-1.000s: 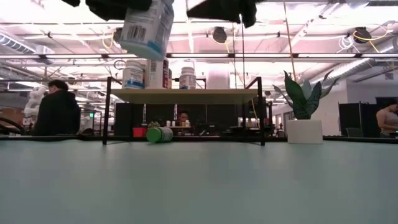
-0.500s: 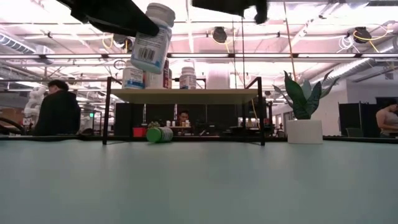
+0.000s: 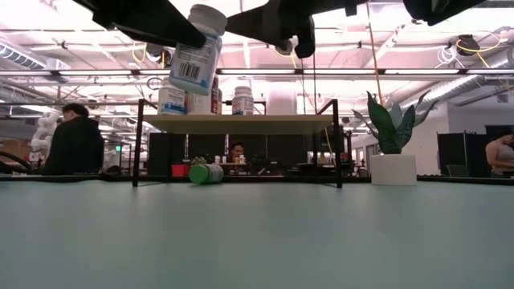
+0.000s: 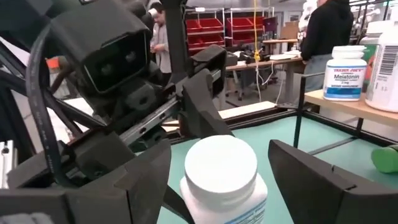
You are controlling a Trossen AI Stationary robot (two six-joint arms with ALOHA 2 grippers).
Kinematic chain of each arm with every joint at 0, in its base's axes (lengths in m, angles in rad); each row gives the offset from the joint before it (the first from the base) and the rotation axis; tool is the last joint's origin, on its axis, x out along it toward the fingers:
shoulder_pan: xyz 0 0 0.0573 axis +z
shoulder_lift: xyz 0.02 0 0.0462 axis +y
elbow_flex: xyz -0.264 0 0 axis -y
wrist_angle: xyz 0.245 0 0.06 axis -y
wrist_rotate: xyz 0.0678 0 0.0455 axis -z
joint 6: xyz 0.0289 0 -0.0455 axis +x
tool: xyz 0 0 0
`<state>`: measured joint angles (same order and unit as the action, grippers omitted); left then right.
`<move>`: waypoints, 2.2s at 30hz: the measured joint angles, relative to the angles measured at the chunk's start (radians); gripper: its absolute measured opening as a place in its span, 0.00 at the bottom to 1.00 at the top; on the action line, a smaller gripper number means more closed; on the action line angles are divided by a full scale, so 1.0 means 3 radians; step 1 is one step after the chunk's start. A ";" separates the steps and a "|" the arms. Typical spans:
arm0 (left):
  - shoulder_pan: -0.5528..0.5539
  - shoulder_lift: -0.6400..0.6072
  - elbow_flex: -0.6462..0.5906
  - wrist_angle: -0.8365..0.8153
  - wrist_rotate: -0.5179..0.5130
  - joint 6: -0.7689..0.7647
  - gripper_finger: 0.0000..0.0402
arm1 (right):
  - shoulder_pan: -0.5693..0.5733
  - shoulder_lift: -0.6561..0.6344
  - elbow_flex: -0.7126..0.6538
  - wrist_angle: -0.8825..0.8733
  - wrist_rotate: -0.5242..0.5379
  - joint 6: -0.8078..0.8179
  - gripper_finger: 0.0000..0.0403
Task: Pick and place medicine bottles onto shelf by color
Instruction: Put the white blue medicine bottle on the shelf
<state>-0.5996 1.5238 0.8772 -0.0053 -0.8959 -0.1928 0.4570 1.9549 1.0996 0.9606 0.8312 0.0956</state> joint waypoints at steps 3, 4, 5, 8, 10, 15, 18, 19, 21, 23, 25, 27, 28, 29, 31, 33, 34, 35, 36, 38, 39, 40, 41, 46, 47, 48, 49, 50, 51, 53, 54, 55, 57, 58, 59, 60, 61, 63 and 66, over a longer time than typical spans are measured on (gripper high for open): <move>0.0018 0.0000 0.0000 0.0002 -0.0004 0.0000 0.57 | -0.0041 0.0022 0.0001 -0.0089 -0.0064 0.0028 0.65; 0.0022 0.0000 0.0000 0.0002 -0.0008 0.0000 0.57 | -0.0061 0.0044 0.0001 -0.0100 -0.0106 0.0057 0.65; 0.0026 0.0000 0.0000 0.0002 -0.0010 -0.0001 0.57 | -0.0077 0.0071 0.0000 -0.0107 -0.0152 0.0066 0.65; 0.0032 0.0005 0.0000 -0.0015 -0.0009 -0.0005 0.57 | -0.0126 0.0092 0.0000 -0.0100 -0.0255 0.0081 0.65; 0.0034 0.0004 0.0000 -0.0015 -0.0010 -0.0005 0.57 | -0.0132 0.0092 0.0000 -0.0102 -0.0246 0.0066 0.63; 0.0032 0.0004 0.0000 -0.0032 -0.0006 -0.0001 0.57 | -0.0130 0.0094 0.0000 -0.0078 -0.0246 -0.0031 0.49; 0.0035 0.0004 0.0000 -0.0063 0.0027 -0.0001 0.57 | -0.0130 0.0094 0.0000 -0.0117 -0.0255 -0.0031 0.40; 0.0036 0.0004 0.0000 -0.0062 0.0072 0.0002 0.57 | -0.0130 0.0094 0.0000 -0.0126 -0.0249 -0.0025 0.40; 0.0038 0.0004 0.0000 -0.0058 0.0135 0.0002 0.57 | -0.0127 0.0094 0.0000 -0.0131 -0.0245 -0.0019 0.40; 0.0035 0.0003 0.0000 -0.0058 0.0152 -0.0027 0.58 | -0.0125 0.0094 0.0000 -0.0132 -0.0301 -0.0050 0.40; 0.0033 0.0001 0.0000 -0.0065 0.0181 -0.0083 0.62 | -0.0124 0.0094 -0.0001 -0.0142 -0.0399 -0.0113 0.41; 0.0021 0.0001 0.0000 -0.0080 0.0280 -0.0152 0.68 | -0.0127 0.0045 0.0000 -0.0286 -0.0638 -0.0232 0.43; 0.0010 0.0001 0.0001 -0.0088 0.0345 -0.0175 0.72 | -0.0127 0.0001 0.0000 -0.0400 -0.0772 -0.0263 0.44; 0.0007 -0.0001 0.0004 -0.0090 0.0425 -0.0178 0.76 | -0.0127 -0.0060 0.0000 -0.0544 -0.0898 -0.0275 0.44; 0.0008 -0.0025 0.0005 -0.0098 0.0723 -0.0188 0.83 | -0.0131 -0.0190 0.0001 -0.0864 -0.1261 -0.0310 0.44; 0.0043 -0.0047 0.0005 -0.0091 0.1239 -0.0168 0.90 | -0.0147 -0.0303 0.0001 -0.1132 -0.1798 -0.0324 0.43; 0.0062 -0.0047 0.0005 -0.0068 0.1515 -0.0151 0.93 | -0.0153 -0.0332 0.0001 -0.1189 -0.2083 -0.0321 0.43; 0.0081 -0.0046 0.0005 -0.0024 0.1782 -0.0150 0.95 | -0.0156 -0.0340 0.0001 -0.1196 -0.2338 -0.0319 0.43; 0.0098 -0.0045 0.0005 0.0021 0.1969 -0.0147 0.97 | -0.0155 -0.0340 0.0001 -0.1183 -0.2564 -0.0322 0.44; 0.0127 -0.0010 0.0005 0.0203 0.2202 -0.0122 0.99 | -0.0153 -0.0337 0.0000 -0.1110 -0.2881 -0.0378 0.44; 0.0137 0.0027 0.0005 0.0302 0.2255 -0.0105 0.99 | -0.0154 -0.0337 0.0000 -0.1074 -0.2951 -0.0399 0.44; 0.0144 0.0065 0.0005 0.0367 0.2297 -0.0079 0.98 | -0.0156 -0.0341 0.0001 -0.1061 -0.2958 -0.0418 0.44; 0.0143 0.0107 0.0003 0.0435 0.2357 -0.0038 0.98 | -0.0158 -0.0343 0.0001 -0.1066 -0.2950 -0.0451 0.44; 0.0152 0.0413 0.0004 0.0967 0.2782 0.0184 0.93 | -0.0158 -0.0336 0.0000 -0.0978 -0.2973 -0.0593 0.44; 0.0153 0.0468 0.0003 0.1046 0.2841 0.0234 0.91 | -0.0155 -0.0338 0.0000 -0.0971 -0.2971 -0.0607 0.44; 0.0153 0.0507 0.0003 0.1078 0.2868 0.0277 0.90 | -0.0153 -0.0338 0.0000 -0.0971 -0.2971 -0.0612 0.44; 0.0154 0.0525 0.0001 0.1071 0.2876 0.0321 0.88 | -0.0153 -0.0338 0.0000 -0.0974 -0.2970 -0.0612 0.44; 0.0154 0.0533 -0.0001 0.1078 0.2875 0.0351 0.86 | -0.0149 -0.0338 0.0000 -0.0977 -0.2978 -0.0610 0.44; 0.0159 0.0537 -0.0001 0.1100 0.2876 0.0354 0.83 | -0.0143 -0.0338 0.0001 -0.0979 -0.2979 -0.0613 0.44; 0.0179 0.0539 -0.0001 0.1138 0.2898 0.0353 0.77 | -0.0132 -0.0341 0.0001 -0.0986 -0.2978 -0.0630 0.44; 0.0188 0.0533 -0.0001 0.1149 0.2898 0.0351 0.73 | -0.0130 -0.0341 0.0001 -0.0997 -0.3010 -0.0635 0.44; 0.0193 0.0527 -0.0001 0.1162 0.2899 0.0350 0.69 | -0.0132 -0.0341 0.0001 -0.1000 -0.3047 -0.0631 0.44; 0.0211 0.0513 -0.0001 0.1172 0.2899 0.0346 0.60 | -0.0133 -0.0341 0.0002 -0.0998 -0.3057 -0.0628 0.44; 0.0213 0.0507 -0.0001 0.1172 0.2899 0.0337 0.55 | -0.0130 -0.0341 0.0003 -0.0999 -0.3052 -0.0632 0.44; 0.0213 0.0507 -0.0001 0.1170 0.2899 0.0322 0.51 | -0.0128 -0.0341 0.0003 -0.0999 -0.3060 -0.0634 0.44; 0.0217 0.0507 -0.0001 0.1168 0.2900 0.0316 0.48 | -0.0127 -0.0341 0.0003 -0.1003 -0.3065 -0.0636 0.44; 0.0226 0.0507 -0.0001 0.1158 0.2911 0.0314 0.45 | -0.0127 -0.0341 0.0003 -0.1007 -0.3063 -0.0636 0.44; 0.0233 0.0507 -0.0001 0.1141 0.2917 0.0313 0.40 | -0.0127 -0.0341 0.0003 -0.1020 -0.3057 -0.0635 0.44; 0.0233 0.0507 -0.0001 0.1134 0.2906 0.0303 0.39 | -0.0127 -0.0341 0.0003 -0.1020 -0.3033 -0.0613 0.47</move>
<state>-0.5297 1.6760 0.8768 0.3347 -0.0241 -0.1020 0.4191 1.8526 1.1004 0.6546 -0.0786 -0.0882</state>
